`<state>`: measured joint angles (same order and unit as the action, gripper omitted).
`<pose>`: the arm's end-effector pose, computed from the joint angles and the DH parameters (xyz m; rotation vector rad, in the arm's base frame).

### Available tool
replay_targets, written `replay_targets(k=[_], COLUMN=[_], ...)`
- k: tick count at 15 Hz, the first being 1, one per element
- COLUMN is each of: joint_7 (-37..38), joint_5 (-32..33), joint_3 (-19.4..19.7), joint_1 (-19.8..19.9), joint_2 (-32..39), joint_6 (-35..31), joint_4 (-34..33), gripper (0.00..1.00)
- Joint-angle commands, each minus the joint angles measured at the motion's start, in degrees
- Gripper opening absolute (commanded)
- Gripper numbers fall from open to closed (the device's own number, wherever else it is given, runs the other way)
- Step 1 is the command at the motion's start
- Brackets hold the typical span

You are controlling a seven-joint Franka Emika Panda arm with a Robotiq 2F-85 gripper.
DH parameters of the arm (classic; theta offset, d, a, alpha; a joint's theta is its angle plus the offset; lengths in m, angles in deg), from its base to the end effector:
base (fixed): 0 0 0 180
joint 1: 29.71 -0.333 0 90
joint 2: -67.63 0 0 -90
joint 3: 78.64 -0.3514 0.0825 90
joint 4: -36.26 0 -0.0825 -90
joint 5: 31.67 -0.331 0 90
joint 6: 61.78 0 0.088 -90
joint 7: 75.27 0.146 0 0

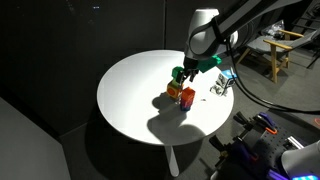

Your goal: Pick up the orange block and put it on the pink block

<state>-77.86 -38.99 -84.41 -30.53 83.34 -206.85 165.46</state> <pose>0.5174 0.0607 0.2806 -3.0400 -0.0787 0.0010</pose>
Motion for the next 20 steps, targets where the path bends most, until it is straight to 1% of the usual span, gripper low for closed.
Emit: replay_targets(k=[1,4,6,10,13,20], joint_7=[-0.37,0.66,1.4,1.93,3.75,9.69], joint_5=[-0.36,0.55,1.11,1.44,3.11,8.46], joint_3=[0.25,0.65,0.82,0.84,0.85,0.51], joint_1=[-0.3,-0.67,-0.87,-1.03,-1.18,-1.03], joint_2=[-5.18,-8.05,-10.33,-14.76,-17.78,-23.24], joint_6=[0.89,2.4,4.69,11.36,15.26,20.03], joint_4=[2.51,3.46,4.06,4.52,4.61,5.29], gripper=[1.0,1.0,1.0,1.0,1.0,1.0])
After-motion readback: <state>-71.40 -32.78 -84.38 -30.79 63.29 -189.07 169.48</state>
